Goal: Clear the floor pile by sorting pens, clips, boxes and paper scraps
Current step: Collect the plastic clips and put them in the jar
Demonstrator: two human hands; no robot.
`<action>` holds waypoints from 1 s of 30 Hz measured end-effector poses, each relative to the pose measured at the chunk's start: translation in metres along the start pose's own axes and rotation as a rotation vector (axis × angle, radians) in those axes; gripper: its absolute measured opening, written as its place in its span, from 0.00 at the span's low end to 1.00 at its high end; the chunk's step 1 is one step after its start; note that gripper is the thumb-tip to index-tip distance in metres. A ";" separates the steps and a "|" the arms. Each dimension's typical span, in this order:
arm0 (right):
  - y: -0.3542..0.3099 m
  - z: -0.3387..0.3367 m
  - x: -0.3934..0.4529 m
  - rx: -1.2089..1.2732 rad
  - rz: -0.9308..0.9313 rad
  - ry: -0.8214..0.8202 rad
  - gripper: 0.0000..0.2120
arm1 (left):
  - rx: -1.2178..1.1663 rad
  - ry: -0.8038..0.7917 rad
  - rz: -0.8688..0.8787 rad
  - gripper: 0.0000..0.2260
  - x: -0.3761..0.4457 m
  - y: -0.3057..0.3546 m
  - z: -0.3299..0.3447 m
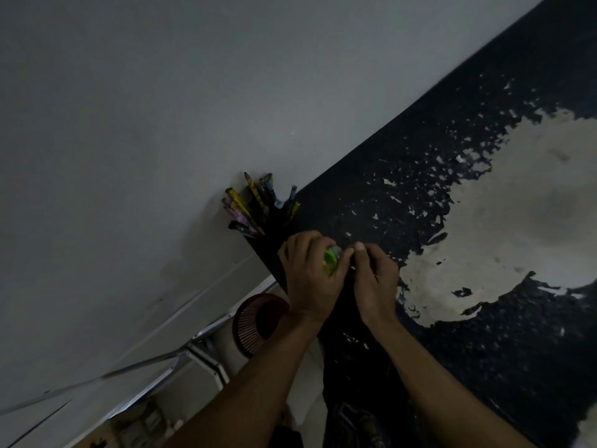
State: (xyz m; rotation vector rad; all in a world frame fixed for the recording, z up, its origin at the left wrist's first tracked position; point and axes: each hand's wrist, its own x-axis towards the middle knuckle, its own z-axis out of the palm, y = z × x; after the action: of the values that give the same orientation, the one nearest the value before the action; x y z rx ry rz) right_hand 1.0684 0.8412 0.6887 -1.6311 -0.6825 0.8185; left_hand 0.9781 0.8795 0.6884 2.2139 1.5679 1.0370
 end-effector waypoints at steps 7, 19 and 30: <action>0.001 -0.002 0.000 -0.049 0.008 0.002 0.14 | -0.085 -0.014 -0.043 0.13 0.002 0.004 -0.006; -0.039 -0.002 -0.018 -0.402 -0.414 0.011 0.08 | -0.219 0.127 -0.113 0.16 -0.005 -0.004 -0.072; -0.063 0.050 -0.131 -0.488 -0.712 -0.195 0.11 | -0.174 0.381 -0.242 0.08 -0.111 -0.036 -0.195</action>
State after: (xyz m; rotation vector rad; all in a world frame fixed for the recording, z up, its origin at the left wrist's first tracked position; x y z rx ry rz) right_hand 0.9497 0.7786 0.7644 -1.5571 -1.5806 0.2917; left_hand 0.8027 0.7552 0.7634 1.7327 1.7600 1.5159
